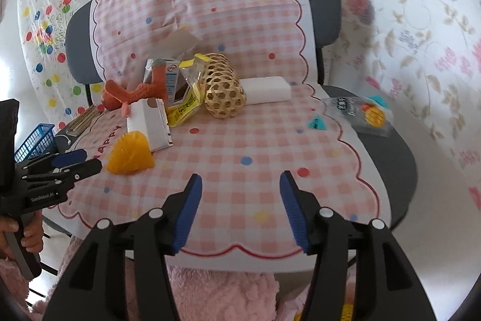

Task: Collect trash
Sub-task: 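Return both tools to the chair and reach the left gripper toward the orange peel, then grasp the orange peel with the left gripper while the right gripper grasps the mango jelly cup, then carry the orange peel and jelly cup to the bin and open both grippers, then return both tools to the chair above the remaining trash, then grasp the white paper packet with the right gripper and lift it, then grasp the yellow snack bag with the left gripper and lift it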

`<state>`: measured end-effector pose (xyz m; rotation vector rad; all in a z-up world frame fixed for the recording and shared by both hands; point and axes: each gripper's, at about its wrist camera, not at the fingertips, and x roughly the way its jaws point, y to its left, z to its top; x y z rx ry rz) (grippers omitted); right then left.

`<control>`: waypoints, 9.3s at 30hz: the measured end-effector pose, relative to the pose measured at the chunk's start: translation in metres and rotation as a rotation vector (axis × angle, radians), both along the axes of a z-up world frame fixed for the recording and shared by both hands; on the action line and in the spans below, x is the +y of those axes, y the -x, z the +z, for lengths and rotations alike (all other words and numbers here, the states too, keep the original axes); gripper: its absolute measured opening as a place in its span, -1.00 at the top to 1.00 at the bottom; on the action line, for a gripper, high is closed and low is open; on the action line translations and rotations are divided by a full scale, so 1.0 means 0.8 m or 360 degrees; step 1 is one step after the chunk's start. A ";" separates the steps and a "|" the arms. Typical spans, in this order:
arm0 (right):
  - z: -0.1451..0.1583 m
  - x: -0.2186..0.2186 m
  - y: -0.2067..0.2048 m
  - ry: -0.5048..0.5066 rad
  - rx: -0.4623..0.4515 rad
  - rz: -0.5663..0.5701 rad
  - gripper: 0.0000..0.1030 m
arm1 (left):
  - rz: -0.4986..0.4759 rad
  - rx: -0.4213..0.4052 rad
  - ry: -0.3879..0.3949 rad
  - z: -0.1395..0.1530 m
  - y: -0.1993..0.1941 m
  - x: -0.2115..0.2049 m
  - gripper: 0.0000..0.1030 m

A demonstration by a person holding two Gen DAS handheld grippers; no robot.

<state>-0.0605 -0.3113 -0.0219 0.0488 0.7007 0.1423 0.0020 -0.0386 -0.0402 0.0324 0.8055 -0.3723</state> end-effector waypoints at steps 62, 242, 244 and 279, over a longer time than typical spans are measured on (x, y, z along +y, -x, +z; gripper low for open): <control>-0.052 -0.239 -0.165 -0.0099 0.0048 -0.0557 -0.27 | -0.0324 -0.0155 0.0004 0.031 -0.093 -0.188 0.96; 0.014 0.012 -0.060 -0.0053 -0.0065 -0.0026 0.87 | -0.0003 -0.0112 -0.0113 0.017 -0.064 -0.036 -0.26; 0.013 0.001 -0.062 -0.0080 -0.0065 -0.0065 0.87 | -0.0040 -0.0126 -0.0163 0.015 -0.074 -0.061 -0.26; 0.021 -0.046 -0.041 -0.0178 -0.0117 -0.0145 0.87 | -0.0156 -0.0271 -0.0012 0.077 -0.103 -0.111 0.97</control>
